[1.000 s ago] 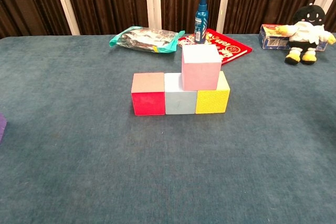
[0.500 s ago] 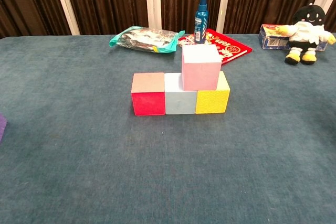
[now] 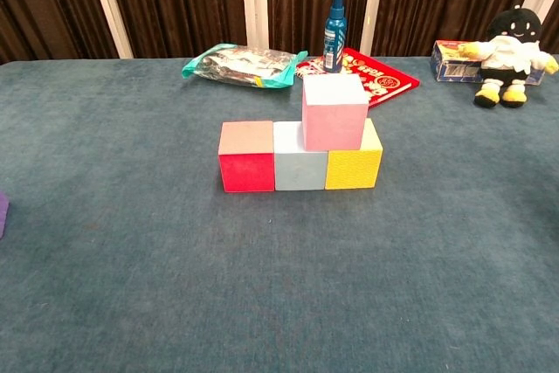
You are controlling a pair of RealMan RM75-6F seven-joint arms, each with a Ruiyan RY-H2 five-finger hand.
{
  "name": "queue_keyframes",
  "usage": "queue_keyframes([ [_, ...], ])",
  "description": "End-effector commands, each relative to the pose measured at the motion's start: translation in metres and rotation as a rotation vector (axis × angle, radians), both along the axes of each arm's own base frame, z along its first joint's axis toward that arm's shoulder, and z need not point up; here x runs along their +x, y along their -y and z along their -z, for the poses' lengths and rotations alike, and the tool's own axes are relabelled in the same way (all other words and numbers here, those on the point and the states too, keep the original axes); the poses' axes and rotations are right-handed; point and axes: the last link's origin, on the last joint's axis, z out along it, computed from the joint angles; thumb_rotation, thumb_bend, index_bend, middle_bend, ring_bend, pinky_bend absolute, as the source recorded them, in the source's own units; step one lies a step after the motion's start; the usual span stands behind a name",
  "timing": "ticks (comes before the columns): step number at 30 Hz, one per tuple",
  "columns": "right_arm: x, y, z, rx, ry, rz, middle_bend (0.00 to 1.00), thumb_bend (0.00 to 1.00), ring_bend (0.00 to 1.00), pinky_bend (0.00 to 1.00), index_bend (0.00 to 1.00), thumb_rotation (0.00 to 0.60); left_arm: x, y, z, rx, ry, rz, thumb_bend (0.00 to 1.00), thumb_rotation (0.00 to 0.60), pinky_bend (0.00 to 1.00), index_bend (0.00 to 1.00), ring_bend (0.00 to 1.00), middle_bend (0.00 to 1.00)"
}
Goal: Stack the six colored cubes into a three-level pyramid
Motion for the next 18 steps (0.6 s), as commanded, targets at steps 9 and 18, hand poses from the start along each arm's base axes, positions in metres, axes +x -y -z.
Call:
queue_keyframes([
  [9, 0.000, 0.001, 0.000, 0.000, 0.006, 0.001, 0.00, 0.33, 0.00, 0.00, 0.00, 0.600, 0.052, -0.018, -0.021, 0.050, 0.075, 0.131, 0.37, 0.600, 0.14, 0.05, 0.07, 0.39],
  [18, 0.002, 0.002, 0.001, 0.002, 0.016, 0.001, 0.00, 0.33, 0.00, 0.00, 0.00, 0.600, 0.151, -0.066, -0.023, -0.008, 0.161, 0.305, 0.37, 0.600, 0.14, 0.05, 0.09, 0.39],
])
